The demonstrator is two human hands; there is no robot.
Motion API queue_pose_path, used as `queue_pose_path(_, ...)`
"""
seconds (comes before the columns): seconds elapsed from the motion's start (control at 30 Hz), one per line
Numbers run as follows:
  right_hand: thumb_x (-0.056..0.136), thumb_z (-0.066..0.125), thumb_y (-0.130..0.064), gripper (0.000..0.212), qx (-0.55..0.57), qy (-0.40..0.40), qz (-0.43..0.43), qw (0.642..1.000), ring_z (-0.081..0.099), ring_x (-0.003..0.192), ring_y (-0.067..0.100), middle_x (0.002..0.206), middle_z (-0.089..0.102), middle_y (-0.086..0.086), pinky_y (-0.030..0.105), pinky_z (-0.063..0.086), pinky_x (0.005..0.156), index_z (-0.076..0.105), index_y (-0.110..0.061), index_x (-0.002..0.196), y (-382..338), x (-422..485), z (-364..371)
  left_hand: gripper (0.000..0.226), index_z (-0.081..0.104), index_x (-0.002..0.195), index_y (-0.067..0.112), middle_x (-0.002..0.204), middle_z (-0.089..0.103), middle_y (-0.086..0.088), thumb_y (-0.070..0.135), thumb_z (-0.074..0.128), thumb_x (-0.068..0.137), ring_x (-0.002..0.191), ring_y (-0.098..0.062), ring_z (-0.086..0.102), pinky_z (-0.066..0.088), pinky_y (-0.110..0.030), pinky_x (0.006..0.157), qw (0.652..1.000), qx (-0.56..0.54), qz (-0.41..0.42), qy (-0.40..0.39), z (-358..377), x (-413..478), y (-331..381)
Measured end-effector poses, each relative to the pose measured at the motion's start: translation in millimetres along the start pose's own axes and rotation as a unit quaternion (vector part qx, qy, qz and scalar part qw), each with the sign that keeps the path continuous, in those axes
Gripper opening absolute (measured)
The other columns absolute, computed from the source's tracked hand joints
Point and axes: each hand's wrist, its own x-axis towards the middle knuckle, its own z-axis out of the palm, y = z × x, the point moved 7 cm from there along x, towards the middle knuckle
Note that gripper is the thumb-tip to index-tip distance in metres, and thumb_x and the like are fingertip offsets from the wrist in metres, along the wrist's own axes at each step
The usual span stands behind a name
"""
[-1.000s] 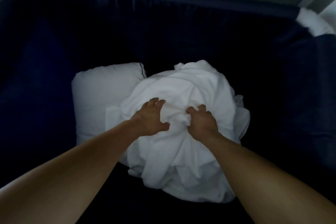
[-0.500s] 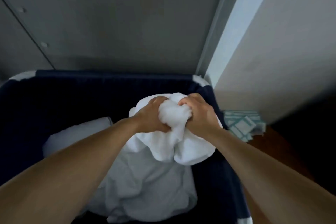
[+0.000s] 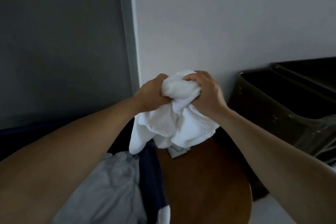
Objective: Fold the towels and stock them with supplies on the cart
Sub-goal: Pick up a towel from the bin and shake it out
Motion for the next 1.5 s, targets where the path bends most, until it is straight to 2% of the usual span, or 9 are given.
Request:
queue_pose_path(0.17,0.072,0.075,-0.014,0.047,-0.042,0.026,0.013,0.999,0.058,0.100,0.004,0.115,0.057,-0.016,0.004,0.040,0.084,0.065,-0.036,0.112,31,-6,-94,0.073,0.035,0.141,0.025,0.109,0.053,0.010,0.024,0.077,0.081,0.097,-0.014,0.054,0.040,-0.017,0.067,0.998,-0.035,0.053,-0.017,32,23,94)
queue_pose_path(0.3,0.071,0.075,-0.009,0.049,-0.094,-0.031,0.046,0.994,0.063,0.105,0.020,0.118,0.065,-0.002,0.031,0.048,0.094,0.068,-0.026,0.117,64,-10,-115,0.080,0.028,0.147,0.023,0.126,0.055,-0.001,0.029,0.076,0.083,0.112,-0.024,0.056,0.045,-0.030,0.081,0.995,-0.003,0.030,-0.095,79,31,108)
queue_pose_path(0.53,0.079,0.066,-0.006,0.048,-0.150,-0.230,0.156,0.949,0.063,0.114,0.022,0.124,0.068,0.002,0.032,0.048,0.098,0.067,-0.022,0.125,152,-49,-47,0.081,0.029,0.152,0.021,0.152,0.042,-0.003,0.044,0.072,0.087,0.135,-0.024,0.043,0.031,-0.025,0.102,0.942,0.082,-0.024,-0.324,194,18,58)
queue_pose_path(0.73,0.089,0.066,-0.021,0.039,-0.177,-0.353,0.216,0.893,0.063,0.110,0.019,0.124,0.067,-0.003,0.020,0.043,0.082,0.064,-0.028,0.128,231,-97,22,0.104,0.020,0.155,0.031,0.155,0.036,0.006,0.052,0.080,0.074,0.137,-0.021,0.040,0.035,-0.027,0.103,0.917,0.012,-0.056,-0.395,274,3,26)
queue_pose_path(0.87,0.086,0.070,-0.017,0.037,-0.077,-0.360,0.286,0.885,0.061,0.113,0.023,0.115,0.068,0.000,0.023,0.045,0.087,0.067,-0.018,0.123,274,-120,57,0.072,0.032,0.150,0.014,0.145,0.049,-0.011,0.038,0.066,0.091,0.127,-0.029,0.051,0.043,-0.037,0.102,0.937,0.062,-0.097,-0.329,318,-1,-14)
queue_pose_path(1.03,0.074,0.087,-0.031,0.084,-0.007,-0.429,0.259,0.865,0.051,0.126,0.017,0.141,0.053,-0.001,0.019,0.037,0.093,0.045,-0.022,0.145,323,-141,83,0.019,0.057,0.112,0.000,0.117,0.063,-0.023,0.010,0.048,0.098,0.109,-0.037,0.059,0.043,-0.036,0.086,0.947,0.060,-0.201,-0.242,339,-3,-75)
queue_pose_path(1.23,0.068,0.086,-0.048,0.122,-0.083,-0.599,0.271,0.749,0.009,0.151,0.020,0.165,0.006,-0.007,0.038,0.020,0.118,0.003,-0.039,0.157,421,-231,93,0.020,0.054,0.106,0.008,0.112,0.059,-0.013,0.014,0.035,0.104,0.096,-0.025,0.056,0.047,-0.032,0.079,0.894,0.066,-0.352,-0.269,374,-45,-129)
queue_pose_path(1.33,0.066,0.080,-0.064,0.124,-0.045,-0.567,0.350,0.744,0.008,0.152,0.023,0.166,0.002,-0.007,0.044,0.024,0.120,0.001,-0.037,0.158,452,-253,102,0.017,0.048,0.093,0.018,0.104,0.055,-0.006,0.020,0.035,0.104,0.090,-0.020,0.052,0.044,-0.029,0.074,0.868,0.065,-0.379,-0.314,394,-62,-134)
queue_pose_path(1.5,0.073,0.078,-0.058,0.088,0.142,-0.330,0.597,0.718,0.051,0.121,0.024,0.144,0.048,-0.001,0.038,0.047,0.087,0.038,-0.031,0.147,466,-263,112,0.016,0.046,0.086,0.020,0.117,0.057,-0.014,0.016,0.044,0.101,0.103,-0.026,0.056,0.047,-0.035,0.091,0.835,0.060,-0.389,-0.386,408,-75,-124)
